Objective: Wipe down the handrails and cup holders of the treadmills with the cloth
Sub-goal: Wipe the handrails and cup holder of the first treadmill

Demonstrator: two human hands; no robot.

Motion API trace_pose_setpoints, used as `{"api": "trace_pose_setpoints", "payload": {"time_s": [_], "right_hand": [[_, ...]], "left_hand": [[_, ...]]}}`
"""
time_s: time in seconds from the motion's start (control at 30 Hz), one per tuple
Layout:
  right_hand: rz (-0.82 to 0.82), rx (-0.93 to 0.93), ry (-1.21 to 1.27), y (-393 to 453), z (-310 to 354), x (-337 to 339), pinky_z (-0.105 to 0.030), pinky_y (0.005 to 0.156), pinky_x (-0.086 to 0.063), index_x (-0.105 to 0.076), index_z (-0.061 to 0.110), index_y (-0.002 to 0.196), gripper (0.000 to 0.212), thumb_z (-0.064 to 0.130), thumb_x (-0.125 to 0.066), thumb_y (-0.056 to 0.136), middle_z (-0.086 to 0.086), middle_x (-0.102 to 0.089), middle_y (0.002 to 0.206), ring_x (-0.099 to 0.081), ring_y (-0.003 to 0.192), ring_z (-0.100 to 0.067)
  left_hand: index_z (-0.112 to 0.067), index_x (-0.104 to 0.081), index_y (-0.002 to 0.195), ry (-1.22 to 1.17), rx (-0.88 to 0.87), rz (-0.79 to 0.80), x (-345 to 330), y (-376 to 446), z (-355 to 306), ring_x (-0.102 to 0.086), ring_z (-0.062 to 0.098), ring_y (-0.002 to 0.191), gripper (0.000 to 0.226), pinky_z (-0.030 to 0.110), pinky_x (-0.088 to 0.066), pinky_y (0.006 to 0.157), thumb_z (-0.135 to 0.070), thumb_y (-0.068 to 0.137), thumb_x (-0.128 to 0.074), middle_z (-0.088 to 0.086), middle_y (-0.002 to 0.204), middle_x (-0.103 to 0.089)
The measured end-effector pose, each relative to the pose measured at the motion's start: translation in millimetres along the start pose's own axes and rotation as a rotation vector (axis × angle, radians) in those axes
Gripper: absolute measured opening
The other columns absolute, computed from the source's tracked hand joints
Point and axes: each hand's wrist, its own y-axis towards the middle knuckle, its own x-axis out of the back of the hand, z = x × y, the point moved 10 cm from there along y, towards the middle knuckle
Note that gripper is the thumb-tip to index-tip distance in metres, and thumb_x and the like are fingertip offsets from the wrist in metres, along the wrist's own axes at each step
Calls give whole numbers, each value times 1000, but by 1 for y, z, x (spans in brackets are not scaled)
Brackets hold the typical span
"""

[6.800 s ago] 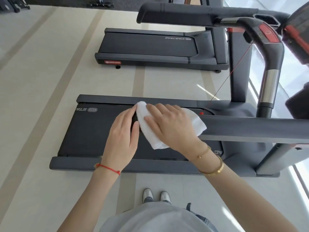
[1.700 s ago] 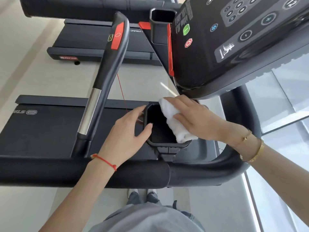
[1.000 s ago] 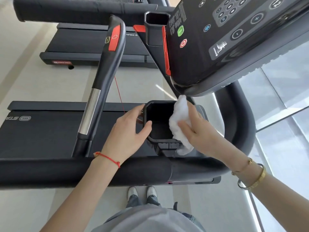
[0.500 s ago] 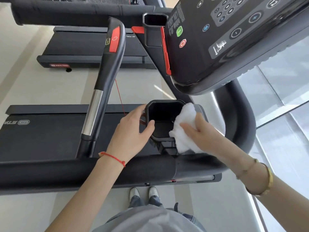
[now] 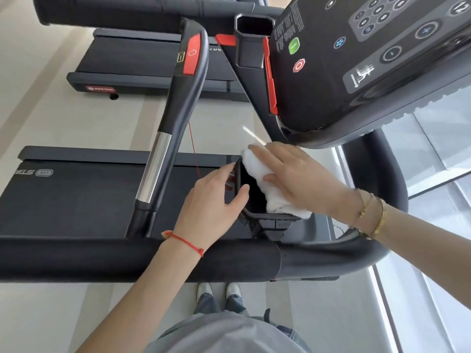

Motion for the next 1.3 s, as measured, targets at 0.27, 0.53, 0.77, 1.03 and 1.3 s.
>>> {"api": "trace_pose_setpoints", "payload": {"time_s": [0.27,0.53,0.77,1.03,1.3], "right_hand": [[59,150,35,28,9,-7,-33,82,-46,-47,16,138,57,17,-57,82,-4,-58,115,-58,96,-25],[-21,-70,237,-14,-29,-6,-26,94,-31,-38,7,142,49,19,-50,96,-11,-51,124,-49,111,-29],[-24,55,-66,24,2,-9,-34,90,-39,-38,16,141,47,32,-43,98,-2,-52,118,-52,104,-23],[-128,-317,519,-31,-35,-14,-17,84,-34,-30,17,149,56,11,-49,97,-9,-43,133,-49,109,-24],[-18,-657,823,-57,-51,-44,-14,50,-33,-33,17,119,25,27,-46,101,4,-47,76,-46,63,-3]], "left_hand": [[-24,-59,119,4,5,5,-1,0,0,-62,13,90,35,39,-54,79,-44,90,-52,-8,98,-64],[-30,-46,143,11,7,22,-4,0,2,-60,8,112,57,33,-52,96,-51,89,-48,-9,125,-63],[-26,-52,137,8,-6,6,-3,2,2,-62,7,105,53,32,-54,91,-49,89,-50,-11,117,-65],[-31,-52,136,8,-37,-6,-1,1,1,-61,-2,99,49,8,-44,86,-47,90,-53,-18,110,-65],[-32,-54,133,9,-34,-17,0,0,0,-62,1,96,45,15,-45,85,-43,90,-55,-21,104,-62]]}}
